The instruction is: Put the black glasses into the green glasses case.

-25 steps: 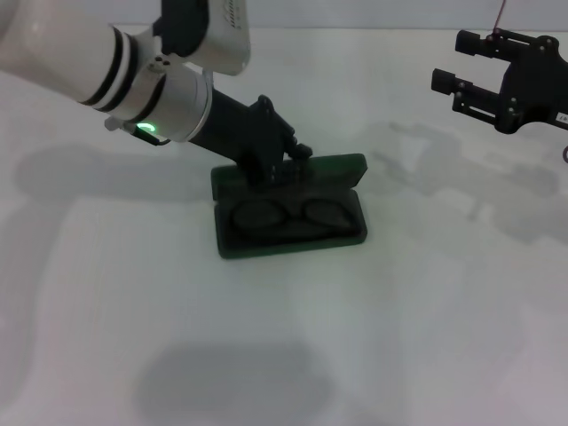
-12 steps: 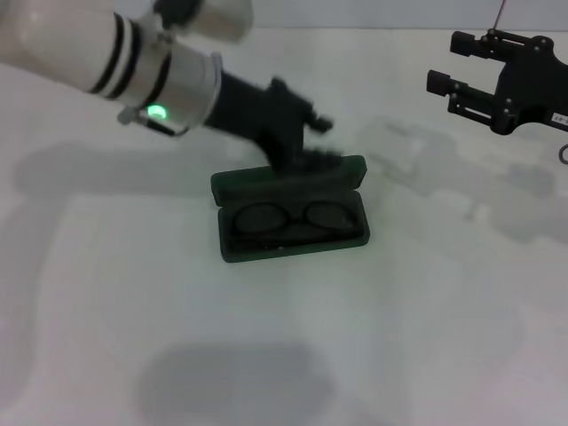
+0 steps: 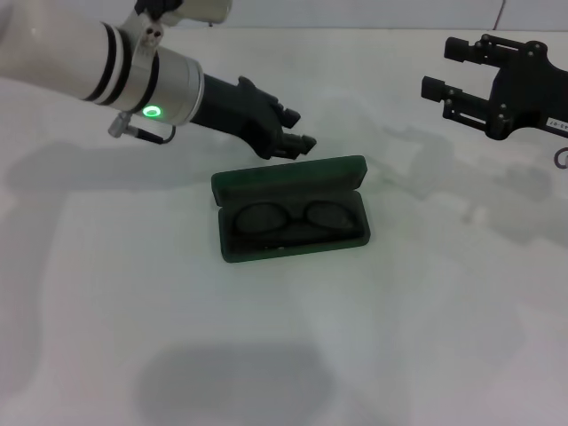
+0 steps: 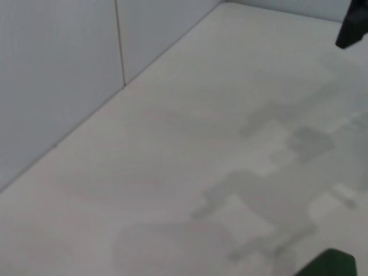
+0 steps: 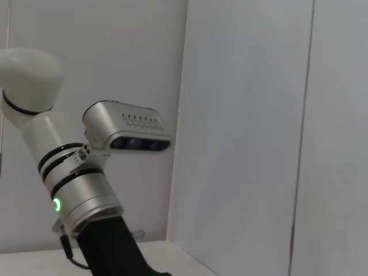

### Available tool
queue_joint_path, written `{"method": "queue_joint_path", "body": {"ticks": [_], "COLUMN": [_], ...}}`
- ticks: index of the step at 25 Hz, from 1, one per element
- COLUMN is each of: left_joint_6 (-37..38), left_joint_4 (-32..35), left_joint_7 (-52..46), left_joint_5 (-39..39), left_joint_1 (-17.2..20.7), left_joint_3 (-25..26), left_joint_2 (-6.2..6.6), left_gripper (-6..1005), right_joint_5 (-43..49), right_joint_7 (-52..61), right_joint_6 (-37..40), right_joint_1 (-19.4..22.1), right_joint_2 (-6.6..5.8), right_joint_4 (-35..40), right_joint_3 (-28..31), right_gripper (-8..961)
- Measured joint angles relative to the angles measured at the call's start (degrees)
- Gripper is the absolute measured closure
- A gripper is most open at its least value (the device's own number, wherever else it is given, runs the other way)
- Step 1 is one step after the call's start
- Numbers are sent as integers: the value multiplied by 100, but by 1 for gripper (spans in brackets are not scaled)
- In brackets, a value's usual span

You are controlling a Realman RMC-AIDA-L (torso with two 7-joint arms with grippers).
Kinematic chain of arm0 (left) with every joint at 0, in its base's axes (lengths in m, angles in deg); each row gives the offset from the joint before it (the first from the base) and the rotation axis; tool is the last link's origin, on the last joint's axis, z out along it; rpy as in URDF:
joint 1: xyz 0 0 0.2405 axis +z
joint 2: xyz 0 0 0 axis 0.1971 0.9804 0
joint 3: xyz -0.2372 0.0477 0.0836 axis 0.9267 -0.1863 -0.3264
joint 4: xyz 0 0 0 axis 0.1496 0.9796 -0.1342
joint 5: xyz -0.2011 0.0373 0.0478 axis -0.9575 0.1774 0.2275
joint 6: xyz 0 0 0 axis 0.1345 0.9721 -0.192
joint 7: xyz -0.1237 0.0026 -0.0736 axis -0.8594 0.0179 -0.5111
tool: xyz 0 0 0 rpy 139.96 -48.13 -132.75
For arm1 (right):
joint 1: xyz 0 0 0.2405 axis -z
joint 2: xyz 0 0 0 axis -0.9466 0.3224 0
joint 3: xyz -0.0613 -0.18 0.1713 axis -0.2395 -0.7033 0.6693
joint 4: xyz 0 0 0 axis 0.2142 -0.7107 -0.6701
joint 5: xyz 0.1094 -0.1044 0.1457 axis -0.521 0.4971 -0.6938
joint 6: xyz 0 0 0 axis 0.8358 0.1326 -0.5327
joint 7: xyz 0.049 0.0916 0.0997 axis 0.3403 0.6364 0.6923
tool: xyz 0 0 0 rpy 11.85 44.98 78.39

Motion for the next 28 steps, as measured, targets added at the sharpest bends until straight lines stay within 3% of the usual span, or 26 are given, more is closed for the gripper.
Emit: {"method": "queue_joint_path", "body": {"ticks": [8, 18, 24, 28], "left_joint_6": [84, 614, 583, 548], "left_joint_4": [-3, 215, 165, 104], "left_joint_7": [70, 1310, 2043, 2255], "left_joint_5": [-22, -666, -1199, -1359], "left_joint_1": [156, 882, 1304, 1412], "left_joint_3": [-1, -33, -584, -663], "left_joint_2": [4, -16, -24, -32], "left_gripper": [553, 555, 555, 556], "right_joint_5": [10, 34, 47, 51], "right_joint_7": [0, 3, 3, 2], "right_joint_6": [6, -5, -50, -59], "right_joint_1": [-5, 27, -12, -18], "right_joint_2": [0, -26, -28, -31], "right_joint_4": [1, 53, 24, 45], "right_joint_3": [-19, -20, -19, -22], "right_gripper": [360, 358, 356, 355]}}
